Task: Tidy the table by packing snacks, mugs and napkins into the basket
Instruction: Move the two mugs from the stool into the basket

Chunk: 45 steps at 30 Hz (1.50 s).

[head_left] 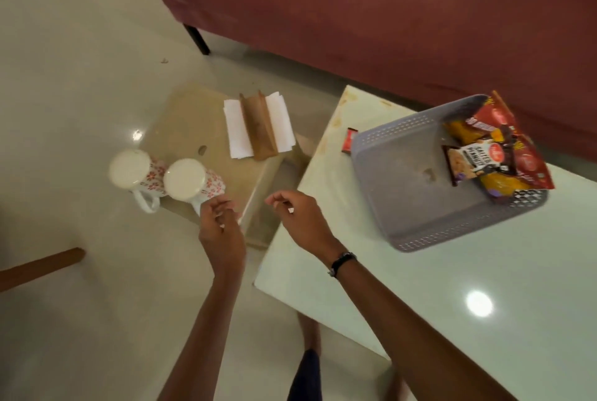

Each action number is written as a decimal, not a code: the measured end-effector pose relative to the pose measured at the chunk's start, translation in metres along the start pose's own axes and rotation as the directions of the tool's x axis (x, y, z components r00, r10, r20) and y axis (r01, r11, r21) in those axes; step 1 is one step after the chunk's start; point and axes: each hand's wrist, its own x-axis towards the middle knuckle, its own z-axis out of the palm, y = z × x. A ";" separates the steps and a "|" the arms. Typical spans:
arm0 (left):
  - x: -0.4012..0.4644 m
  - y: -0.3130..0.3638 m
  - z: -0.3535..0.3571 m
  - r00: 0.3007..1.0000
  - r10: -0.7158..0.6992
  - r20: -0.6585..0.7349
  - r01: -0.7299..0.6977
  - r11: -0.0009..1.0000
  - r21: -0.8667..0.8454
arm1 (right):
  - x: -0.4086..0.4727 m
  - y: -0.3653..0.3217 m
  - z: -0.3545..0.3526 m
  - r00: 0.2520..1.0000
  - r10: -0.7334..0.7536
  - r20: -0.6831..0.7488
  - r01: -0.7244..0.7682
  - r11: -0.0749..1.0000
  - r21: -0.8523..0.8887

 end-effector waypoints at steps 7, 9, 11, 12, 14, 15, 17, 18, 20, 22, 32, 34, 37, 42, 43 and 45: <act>0.051 -0.016 -0.041 0.991 -0.005 -0.136 0.001 0.999 -0.034 | 0.025 -0.023 0.108 0.991 -0.045 0.124 0.043 0.999 0.018; 0.058 -0.022 -0.048 0.982 -0.013 -0.187 0.004 0.999 -0.048 | 0.028 -0.025 0.123 0.991 -0.015 0.136 0.013 1.000 0.022; 0.065 -0.028 -0.053 0.973 -0.030 -0.230 0.018 0.998 -0.055 | 0.031 -0.025 0.133 0.989 0.009 0.151 -0.015 0.999 0.036; 0.067 -0.031 -0.055 0.967 -0.034 -0.254 0.021 0.998 -0.053 | 0.033 -0.025 0.136 0.988 0.013 0.156 -0.020 0.999 0.042; 0.074 -0.036 -0.058 0.945 -0.002 -0.327 -0.003 1.000 -0.014 | 0.035 -0.024 0.138 0.988 0.005 0.155 -0.011 0.999 0.036; 0.078 -0.039 -0.060 0.927 0.029 -0.374 -0.020 0.999 0.027 | 0.035 -0.023 0.137 0.989 0.000 0.146 -0.004 1.000 0.026; 0.090 -0.043 -0.064 0.899 0.052 -0.434 -0.010 0.995 0.098 | 0.034 -0.019 0.130 0.992 -0.007 0.127 0.004 1.000 0.021; 0.097 -0.044 -0.066 0.904 0.031 -0.427 0.017 0.994 0.109 | 0.032 -0.016 0.125 0.992 -0.011 0.126 0.009 1.000 0.016; 0.112 -0.045 -0.071 0.933 -0.025 -0.358 0.065 0.993 0.099 | 0.026 -0.010 0.113 0.990 -0.021 0.140 0.021 1.000 0.002; 0.125 -0.046 -0.074 0.958 -0.047 -0.284 0.078 0.992 0.097 | 0.017 -0.004 0.100 0.987 -0.011 0.159 0.008 1.000 0.018; 0.124 -0.063 -0.075 0.989 -0.114 0.097 0.118 0.992 -0.042 | -0.019 0.021 0.065 0.997 -0.017 0.078 0.011 0.997 0.075; 0.105 -0.061 -0.070 0.981 -0.114 0.158 0.130 0.987 -0.098 | -0.026 0.025 0.057 0.999 -0.012 0.045 0.008 0.996 0.084; 0.063 -0.054 -0.054 0.963 -0.112 0.247 0.149 0.979 -0.137 | -0.040 0.030 0.039 1.000 -0.010 0.002 0.009 0.995 0.096; -0.017 -0.033 -0.012 0.920 -0.070 0.386 0.131 0.983 -0.132 | -0.077 0.032 -0.019 0.992 -0.002 -0.130 0.019 0.991 0.130; -0.030 -0.026 -0.002 0.909 -0.052 0.413 0.119 0.983 -0.139 | -0.084 0.033 -0.031 0.986 0.004 -0.168 0.019 0.991 0.134; -0.055 -0.007 0.024 0.880 -0.017 0.474 0.101 0.983 -0.154 | -0.098 0.039 -0.063 0.962 0.015 -0.272 0.019 0.993 0.120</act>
